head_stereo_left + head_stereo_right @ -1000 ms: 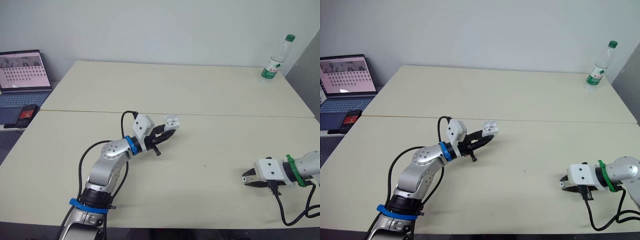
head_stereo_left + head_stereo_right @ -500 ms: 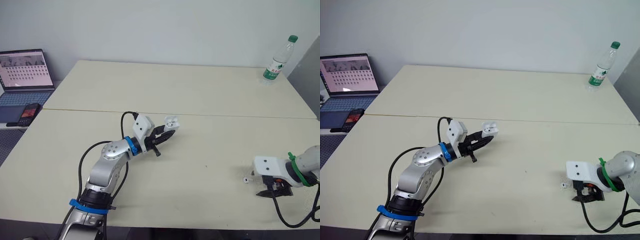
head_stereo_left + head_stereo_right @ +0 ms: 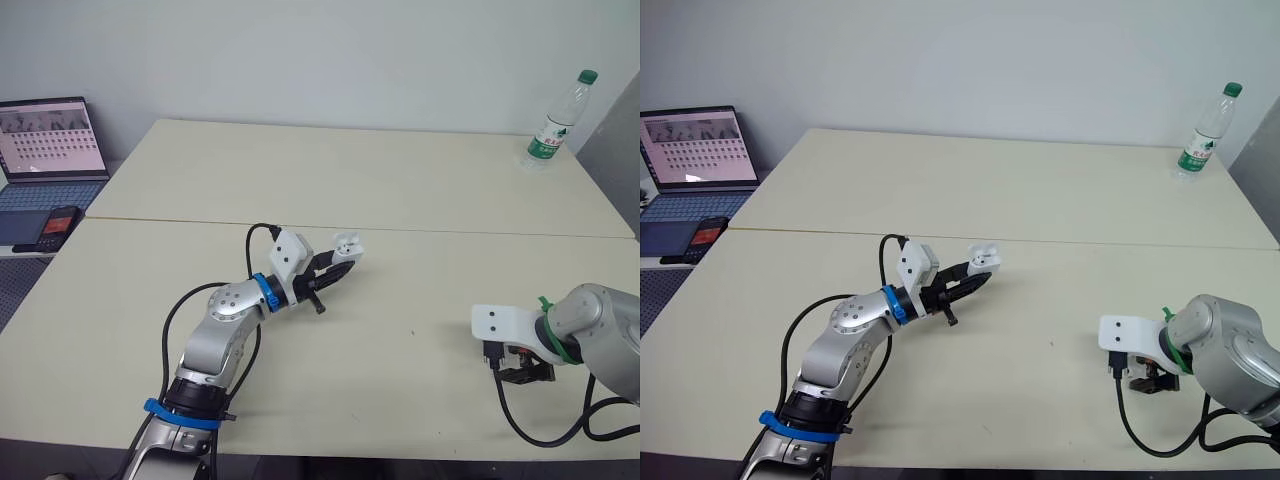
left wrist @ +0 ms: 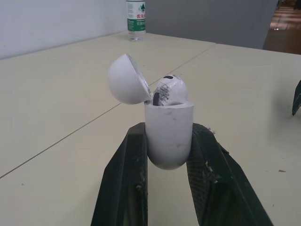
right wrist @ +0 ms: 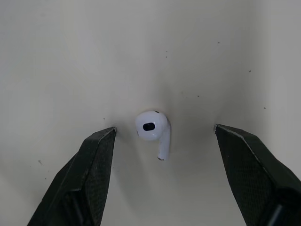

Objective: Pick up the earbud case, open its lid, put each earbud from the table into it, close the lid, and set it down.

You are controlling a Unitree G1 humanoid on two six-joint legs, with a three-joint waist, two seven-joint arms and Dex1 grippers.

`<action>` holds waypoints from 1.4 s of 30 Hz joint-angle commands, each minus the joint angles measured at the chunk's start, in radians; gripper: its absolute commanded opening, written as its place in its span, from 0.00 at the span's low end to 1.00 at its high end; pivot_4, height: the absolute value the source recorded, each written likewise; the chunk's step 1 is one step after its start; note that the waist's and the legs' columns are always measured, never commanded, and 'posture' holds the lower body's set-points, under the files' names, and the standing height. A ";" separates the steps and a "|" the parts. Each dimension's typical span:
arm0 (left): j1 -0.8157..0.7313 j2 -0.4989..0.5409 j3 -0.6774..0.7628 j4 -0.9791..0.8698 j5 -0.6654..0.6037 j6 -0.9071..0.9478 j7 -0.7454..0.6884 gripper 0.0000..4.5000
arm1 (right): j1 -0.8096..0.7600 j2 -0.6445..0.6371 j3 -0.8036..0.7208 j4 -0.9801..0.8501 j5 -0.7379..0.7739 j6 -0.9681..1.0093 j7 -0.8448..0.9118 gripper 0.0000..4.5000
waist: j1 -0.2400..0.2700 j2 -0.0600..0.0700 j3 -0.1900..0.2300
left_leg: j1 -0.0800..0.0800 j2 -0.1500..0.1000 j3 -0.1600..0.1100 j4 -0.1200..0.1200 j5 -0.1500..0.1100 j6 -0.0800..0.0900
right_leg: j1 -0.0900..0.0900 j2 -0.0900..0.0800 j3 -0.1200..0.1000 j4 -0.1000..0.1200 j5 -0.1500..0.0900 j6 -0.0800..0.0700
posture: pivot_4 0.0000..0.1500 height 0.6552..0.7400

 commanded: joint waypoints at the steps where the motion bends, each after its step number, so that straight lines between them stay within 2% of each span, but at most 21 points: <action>1: -0.007 -0.004 0.003 -0.036 0.005 -0.029 0.008 0.17 | -0.017 -0.001 0.023 -0.017 -0.012 0.013 0.001 0.77 | 0.000 0.000 0.000 | 0.000 0.000 0.000 0.000 0.000 0.000 | 0.000 0.000 0.000 0.000 0.000 0.000 | 1.00 0.95; 3: -0.006 -0.006 0.003 -0.037 0.006 -0.028 0.009 0.17 | -0.022 -0.003 0.029 -0.014 -0.012 0.014 0.001 0.77 | 0.000 0.000 0.000 | 0.000 0.000 0.000 0.000 0.000 0.000 | 0.000 0.000 0.000 0.000 0.000 0.000 | 1.00 0.95; 5: -0.005 -0.004 0.002 -0.036 0.008 -0.030 0.008 0.17 | -0.027 -0.001 0.033 -0.013 -0.008 0.017 0.002 0.69 | 0.000 0.000 0.000 | 0.000 0.000 0.000 0.000 0.000 0.000 | 0.000 0.000 0.000 0.000 0.000 0.000 | 1.00 0.95; 11: -0.002 -0.003 0.002 -0.036 0.010 -0.031 0.008 0.17 | -0.042 0.013 0.046 -0.009 -0.003 0.036 0.001 0.25 | -0.007 -0.001 0.000 | 0.001 0.000 0.001 0.001 0.000 0.000 | 0.001 0.000 0.000 0.000 0.000 0.000 | 1.00 0.95; 21: 0.002 -0.007 0.004 -0.037 0.006 -0.027 0.008 0.17 | -0.048 0.025 0.042 -0.020 0.008 0.061 -0.008 0.25 | -0.009 -0.001 0.000 | 0.001 0.000 0.001 0.001 0.000 0.000 | 0.001 0.000 0.000 0.000 0.000 0.000 | 1.00 0.95; 27: 0.004 -0.011 0.001 -0.035 0.004 -0.025 0.006 0.17 | -0.057 0.047 -0.013 -0.030 0.053 0.112 -0.028 0.25 | -0.010 -0.001 0.000 | 0.001 0.001 0.001 0.001 0.000 0.000 | 0.001 0.001 0.000 0.001 0.000 0.000 | 1.00 0.95; 42: -0.007 -0.010 0.002 -0.022 0.007 -0.027 -0.004 0.17 | -0.068 0.035 0.028 -0.048 0.101 0.164 -0.071 0.25 | -0.010 0.000 0.000 | 0.000 0.000 0.000 0.001 0.000 0.000 | 0.000 0.001 0.000 0.001 0.000 0.000 | 1.00 0.95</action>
